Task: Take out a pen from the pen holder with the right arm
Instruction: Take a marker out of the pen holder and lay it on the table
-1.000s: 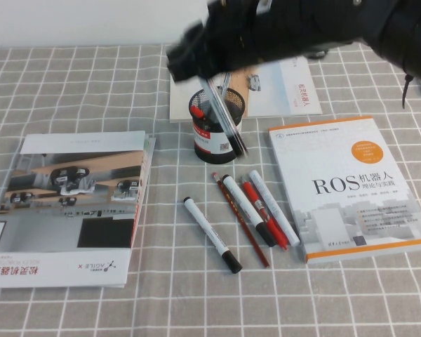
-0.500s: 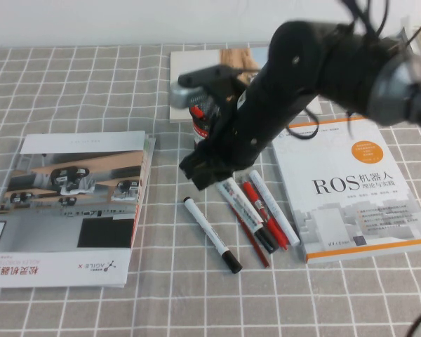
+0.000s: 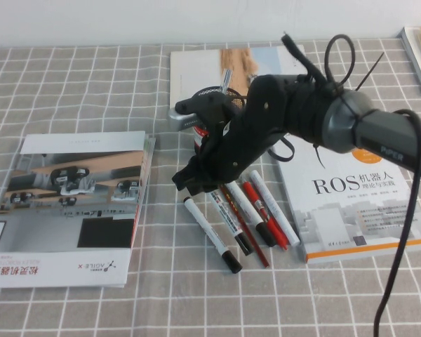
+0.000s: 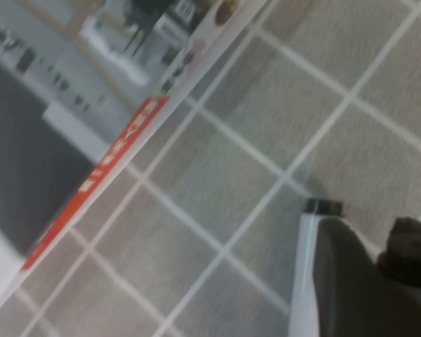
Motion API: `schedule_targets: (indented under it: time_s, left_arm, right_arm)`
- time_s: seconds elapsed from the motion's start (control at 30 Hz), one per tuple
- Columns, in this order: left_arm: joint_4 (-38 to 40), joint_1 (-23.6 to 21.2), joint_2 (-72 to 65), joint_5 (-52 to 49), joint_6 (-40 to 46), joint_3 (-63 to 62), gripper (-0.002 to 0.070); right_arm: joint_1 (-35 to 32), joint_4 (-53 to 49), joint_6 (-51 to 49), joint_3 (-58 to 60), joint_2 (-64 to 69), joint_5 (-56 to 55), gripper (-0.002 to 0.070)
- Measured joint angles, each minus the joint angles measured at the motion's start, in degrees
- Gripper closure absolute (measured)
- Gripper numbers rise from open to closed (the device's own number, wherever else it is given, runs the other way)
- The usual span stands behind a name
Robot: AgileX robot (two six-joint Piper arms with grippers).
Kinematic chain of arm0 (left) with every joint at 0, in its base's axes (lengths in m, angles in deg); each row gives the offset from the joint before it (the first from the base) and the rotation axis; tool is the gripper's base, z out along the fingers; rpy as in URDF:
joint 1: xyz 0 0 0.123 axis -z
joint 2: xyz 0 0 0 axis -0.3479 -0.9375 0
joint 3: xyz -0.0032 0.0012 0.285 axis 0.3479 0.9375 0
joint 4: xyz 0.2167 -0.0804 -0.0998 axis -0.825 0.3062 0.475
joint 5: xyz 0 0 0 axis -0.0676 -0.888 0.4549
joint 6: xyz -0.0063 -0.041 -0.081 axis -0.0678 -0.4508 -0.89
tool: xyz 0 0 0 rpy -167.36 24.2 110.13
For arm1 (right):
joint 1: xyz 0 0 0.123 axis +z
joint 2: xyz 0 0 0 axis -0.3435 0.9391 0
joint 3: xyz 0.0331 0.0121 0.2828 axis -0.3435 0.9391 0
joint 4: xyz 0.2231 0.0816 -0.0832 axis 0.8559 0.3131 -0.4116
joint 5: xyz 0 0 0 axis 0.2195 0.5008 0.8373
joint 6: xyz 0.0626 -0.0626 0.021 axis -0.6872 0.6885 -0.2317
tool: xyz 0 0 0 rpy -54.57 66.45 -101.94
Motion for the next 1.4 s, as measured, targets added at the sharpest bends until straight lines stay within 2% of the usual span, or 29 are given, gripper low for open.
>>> schedule_targets:
  time_s: [0.2, 0.7, 0.97, 1.1, 1.27, 1.4]
  left_arm:
    - [0.0, 0.0, 0.0, 0.0, 0.0, 0.0, 0.068]
    - [0.0, 0.0, 0.0, 0.0, 0.0, 0.0, 0.068]
    - [0.0, 0.0, 0.0, 0.0, 0.0, 0.0, 0.068]
    - [0.0, 0.0, 0.0, 0.0, 0.0, 0.0, 0.068]
    - [0.0, 0.0, 0.0, 0.0, 0.0, 0.0, 0.068]
    - [0.0, 0.0, 0.0, 0.0, 0.0, 0.0, 0.068]
  right_arm:
    - [0.0, -0.1, 0.5, 0.0, 1.9, -3.3, 0.0595]
    - [0.0, -0.6, 0.5, 0.0, 2.3, -3.7, 0.0583]
    - [0.0, -0.6, 0.5, 0.0, 2.3, -3.7, 0.0405]
    - [0.0, -0.6, 0.5, 0.0, 2.0, -3.5, 0.0379]
    - [0.4, -2.5, -0.1, 0.0, -2.3, 0.0, 0.0407]
    - [2.4, -7.1, -1.5, 0.6, -9.3, 4.4, 0.0522]
